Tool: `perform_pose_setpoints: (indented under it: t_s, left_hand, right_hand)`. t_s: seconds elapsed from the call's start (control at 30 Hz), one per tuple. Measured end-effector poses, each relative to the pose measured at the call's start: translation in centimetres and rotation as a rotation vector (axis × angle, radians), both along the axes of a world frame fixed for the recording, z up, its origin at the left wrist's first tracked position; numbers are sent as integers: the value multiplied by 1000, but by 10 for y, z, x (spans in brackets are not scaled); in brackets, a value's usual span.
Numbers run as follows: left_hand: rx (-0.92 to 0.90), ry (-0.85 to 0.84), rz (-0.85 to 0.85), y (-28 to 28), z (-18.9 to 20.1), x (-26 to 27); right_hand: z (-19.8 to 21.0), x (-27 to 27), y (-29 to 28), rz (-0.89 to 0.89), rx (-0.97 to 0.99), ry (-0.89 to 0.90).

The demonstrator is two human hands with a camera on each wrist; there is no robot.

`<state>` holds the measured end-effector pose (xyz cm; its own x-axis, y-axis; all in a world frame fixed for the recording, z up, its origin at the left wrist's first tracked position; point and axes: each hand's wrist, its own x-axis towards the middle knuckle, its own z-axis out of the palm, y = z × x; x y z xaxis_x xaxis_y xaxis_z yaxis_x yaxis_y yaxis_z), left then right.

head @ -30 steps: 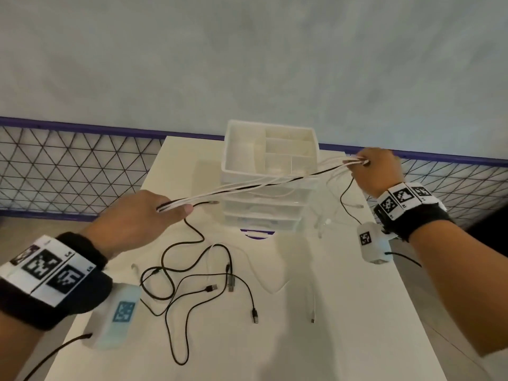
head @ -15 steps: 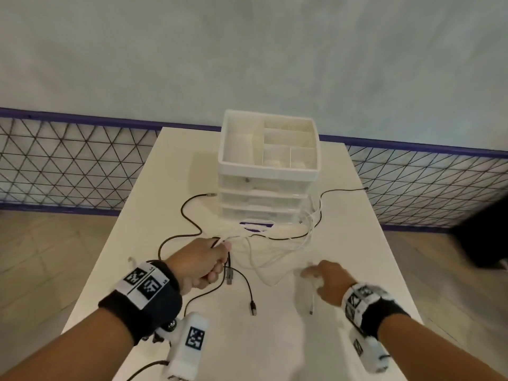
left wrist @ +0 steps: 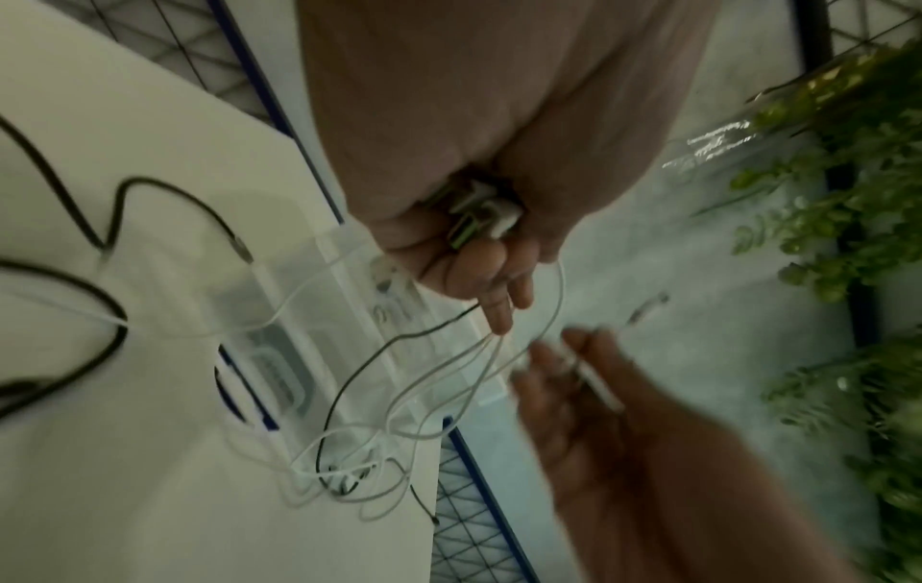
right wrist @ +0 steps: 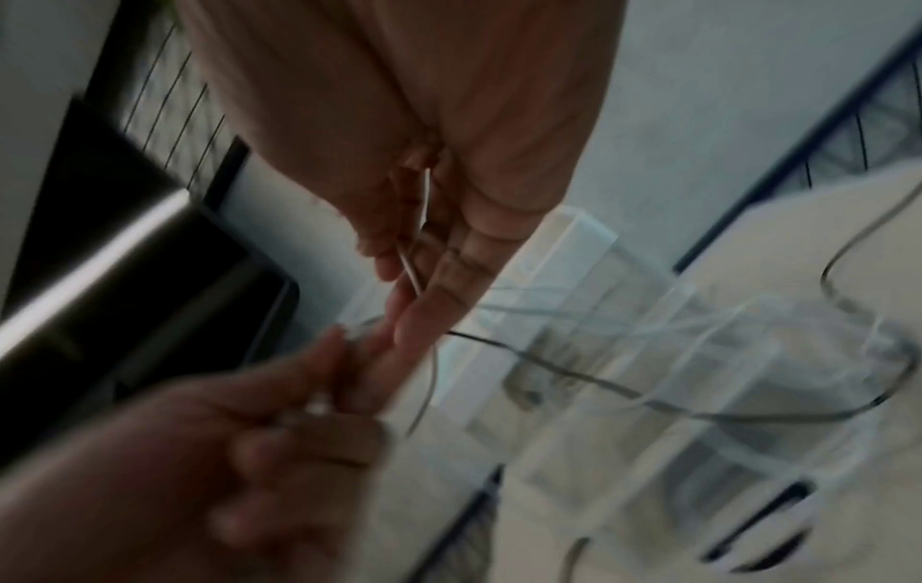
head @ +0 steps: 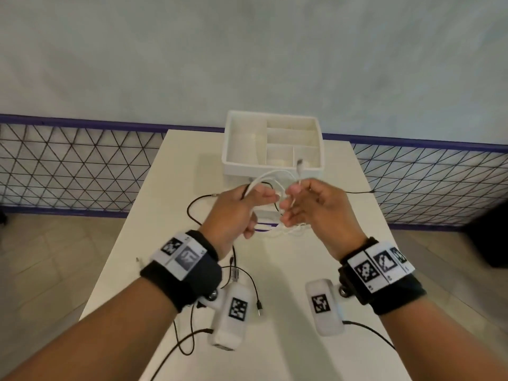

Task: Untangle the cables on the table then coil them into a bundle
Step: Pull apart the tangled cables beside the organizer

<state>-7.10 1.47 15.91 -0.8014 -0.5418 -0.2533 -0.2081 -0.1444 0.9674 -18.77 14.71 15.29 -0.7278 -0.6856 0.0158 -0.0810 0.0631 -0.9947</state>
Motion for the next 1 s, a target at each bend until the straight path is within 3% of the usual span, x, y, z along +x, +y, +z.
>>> perform_pose_setpoints:
  t_s: [0.07, 0.23, 0.4, 0.5, 0.6, 0.67, 0.73, 0.8, 0.87, 1.0]
  left_hand:
    - [-33, 6, -53, 11, -7, -8]
    - [-446, -196, -258, -14, -35, 10]
    - [-533, -326, -333, -55, -48, 45]
    - [-404, -374, -283, -67, -47, 59]
    - [-177, -301, -139, -67, -39, 59]
    - [-138, -254, -98, -63, -29, 51]
    - [-122, -220, -116, -54, -19, 40]
    - [-89, -192, -154, -45, -9, 29]
    - [-50, -168, -177, -38, -1, 20]
    - [-8, -156, -189, -31, 5, 13]
  right_hand:
    - [18, 0, -9, -66, -130, -128]
    - [37, -43, 4, -344, -322, -308]
    - [29, -118, 40, -594, -462, -491]
    - [6, -155, 58, -669, -415, -547]
    - [-23, -153, 59, -420, 67, -352]
    - [-31, -120, 42, -273, 296, -222]
    - [-28, -71, 19, -209, 314, 77]
    - [-22, -21, -6, -24, 225, 472]
    - [-23, 9, -24, 85, 197, 740]
    - [-29, 17, -37, -44, 237, 867]
